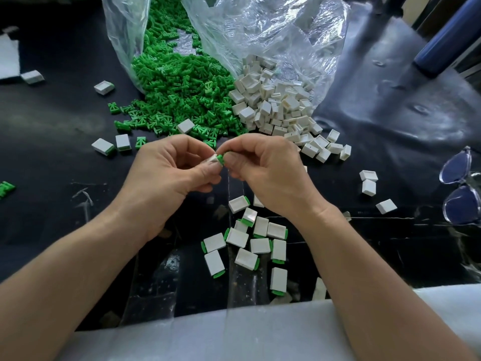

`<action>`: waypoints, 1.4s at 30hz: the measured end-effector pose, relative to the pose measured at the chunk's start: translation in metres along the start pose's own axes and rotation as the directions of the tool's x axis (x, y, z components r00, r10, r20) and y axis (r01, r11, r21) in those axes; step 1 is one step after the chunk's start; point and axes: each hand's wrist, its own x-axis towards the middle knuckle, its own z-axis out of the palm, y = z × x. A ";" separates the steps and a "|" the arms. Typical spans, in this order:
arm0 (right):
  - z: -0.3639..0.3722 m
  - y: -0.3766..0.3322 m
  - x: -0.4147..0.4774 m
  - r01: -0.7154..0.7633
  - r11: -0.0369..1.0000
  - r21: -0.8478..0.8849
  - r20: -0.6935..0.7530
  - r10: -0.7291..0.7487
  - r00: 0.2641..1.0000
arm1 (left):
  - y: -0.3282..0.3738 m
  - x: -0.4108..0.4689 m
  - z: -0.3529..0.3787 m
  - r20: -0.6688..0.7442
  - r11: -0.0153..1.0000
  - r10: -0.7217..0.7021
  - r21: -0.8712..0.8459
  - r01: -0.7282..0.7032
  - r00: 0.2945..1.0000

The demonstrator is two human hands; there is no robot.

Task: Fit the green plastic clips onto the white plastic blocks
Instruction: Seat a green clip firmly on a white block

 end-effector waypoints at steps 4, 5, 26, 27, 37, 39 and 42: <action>0.000 0.001 0.000 -0.033 0.999 0.013 0.045 0.032 0.998 | 0.000 0.000 0.000 -0.018 1.000 0.003 0.009 -0.003 1.000; -0.001 0.002 0.001 -0.053 0.998 0.017 0.058 0.052 0.997 | 0.000 0.000 0.000 -0.020 1.000 0.003 0.011 -0.002 1.000; -0.011 -0.004 -0.002 0.167 0.884 -0.437 0.365 0.005 0.931 | 0.001 -0.003 -0.001 0.124 0.991 -0.071 0.121 0.056 0.990; -0.011 -0.004 -0.003 0.163 0.889 -0.428 0.364 0.005 0.931 | 0.002 -0.003 -0.001 0.131 0.991 -0.071 0.125 0.055 0.989; 0.002 -0.009 -0.007 0.040 0.990 -0.138 0.154 -0.018 0.988 | 0.010 -0.002 -0.004 0.103 0.999 -0.016 0.032 0.013 0.995; 0.002 -0.008 -0.006 0.069 0.981 -0.179 0.166 -0.038 0.985 | 0.011 -0.003 -0.006 0.117 0.999 -0.011 0.051 0.005 0.993; -0.002 -0.008 -0.005 0.164 0.938 -0.306 0.252 -0.087 0.964 | 0.011 -0.004 -0.007 0.167 0.990 0.001 0.137 -0.024 0.986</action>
